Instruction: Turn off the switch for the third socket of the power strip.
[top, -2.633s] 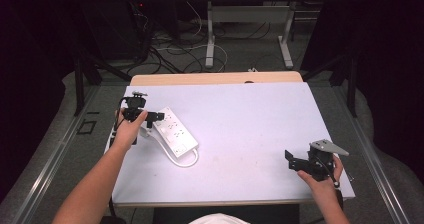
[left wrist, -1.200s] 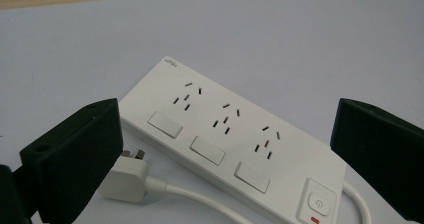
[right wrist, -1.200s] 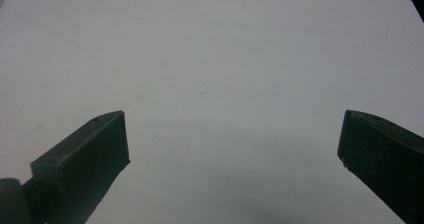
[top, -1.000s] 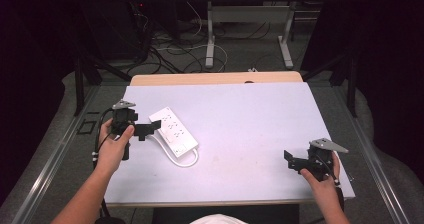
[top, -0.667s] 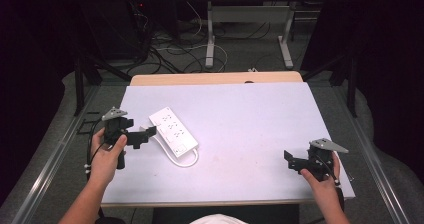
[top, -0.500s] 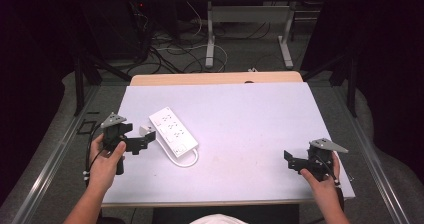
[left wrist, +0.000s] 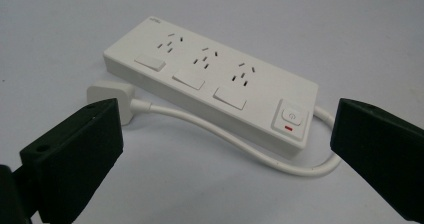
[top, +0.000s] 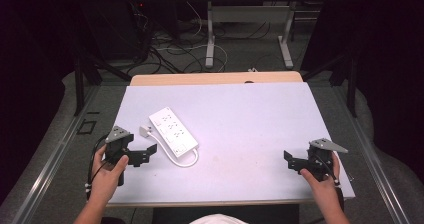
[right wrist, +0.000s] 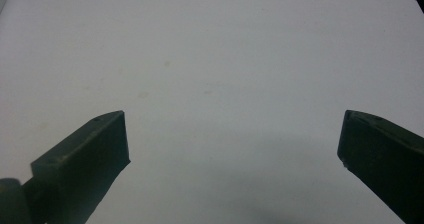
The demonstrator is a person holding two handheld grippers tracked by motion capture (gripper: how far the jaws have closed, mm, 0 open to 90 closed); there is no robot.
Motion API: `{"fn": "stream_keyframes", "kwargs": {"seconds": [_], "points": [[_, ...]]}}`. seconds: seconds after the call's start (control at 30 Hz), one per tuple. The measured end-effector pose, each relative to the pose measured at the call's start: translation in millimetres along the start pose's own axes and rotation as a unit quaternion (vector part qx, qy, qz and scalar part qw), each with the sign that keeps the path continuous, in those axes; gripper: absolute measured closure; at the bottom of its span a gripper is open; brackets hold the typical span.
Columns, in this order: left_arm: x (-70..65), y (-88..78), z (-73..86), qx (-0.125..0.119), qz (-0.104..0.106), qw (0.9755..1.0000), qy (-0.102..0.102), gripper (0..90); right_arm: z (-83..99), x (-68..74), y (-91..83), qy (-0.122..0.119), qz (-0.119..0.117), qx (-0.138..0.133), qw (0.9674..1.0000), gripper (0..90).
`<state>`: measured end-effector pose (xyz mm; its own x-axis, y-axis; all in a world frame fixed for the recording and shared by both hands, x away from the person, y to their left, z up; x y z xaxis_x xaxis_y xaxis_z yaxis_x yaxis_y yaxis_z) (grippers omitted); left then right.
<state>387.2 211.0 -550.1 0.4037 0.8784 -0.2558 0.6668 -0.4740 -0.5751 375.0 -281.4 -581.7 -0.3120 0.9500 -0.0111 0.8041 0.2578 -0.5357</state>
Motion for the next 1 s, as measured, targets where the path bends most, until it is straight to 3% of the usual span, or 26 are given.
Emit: {"fn": "stream_keyframes", "kwargs": {"seconds": [0.13, 0.5, 0.57, 0.6, 0.63, 0.87, 1.0], "points": [[4.9, 3.9, 8.5, 0.007, -0.003, 0.9999, -0.008, 0.2, 0.8, -0.4, -0.7, -0.009, -0.004, 0.006, 0.9999, 0.0], [16.9, 13.6, 28.2, 0.022, -0.005, 0.9993, -0.030, 0.2, 1.0, 2.2, 0.8, -0.002, -0.007, 0.004, 1.0000, 0.0], [16.8, 16.3, 30.5, 0.016, -0.005, 0.9989, -0.043, 0.3, 1.2, 2.5, 1.0, -0.004, -0.009, 0.005, 0.9999, 0.0], [17.9, 15.5, 32.3, 0.026, -0.003, 0.9990, -0.037, 0.3, 1.3, 2.6, 1.0, -0.004, -0.010, 0.005, 0.9999, 0.0], [17.7, 17.4, 32.4, 0.017, -0.005, 0.9989, -0.043, 0.3, 1.3, 2.6, 1.2, -0.004, -0.009, 0.005, 0.9999, 0.0], [19.8, 20.9, 39.4, 0.023, -0.005, 0.9986, -0.048, 0.5, 2.0, 2.0, 2.0, -0.008, -0.008, 0.006, 0.9999, 0.0], [20.1, 23.3, 42.4, 0.028, -0.006, 0.9988, -0.041, 0.5, 2.2, 2.2, 2.6, -0.011, -0.011, 0.007, 0.9999, 0.0]]}}
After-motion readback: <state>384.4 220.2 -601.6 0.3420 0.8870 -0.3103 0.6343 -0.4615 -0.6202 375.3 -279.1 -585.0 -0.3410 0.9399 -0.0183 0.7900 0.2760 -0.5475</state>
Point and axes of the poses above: each handheld gripper's, and its own axes: y roughly forward along the jaws, z roughly out of its underside, x roughly to its left, the point moved 9 cm from there along y, roughly forward along the jaws, and after that the axes turned 8 degrees about -y, right-handed, at the moved point
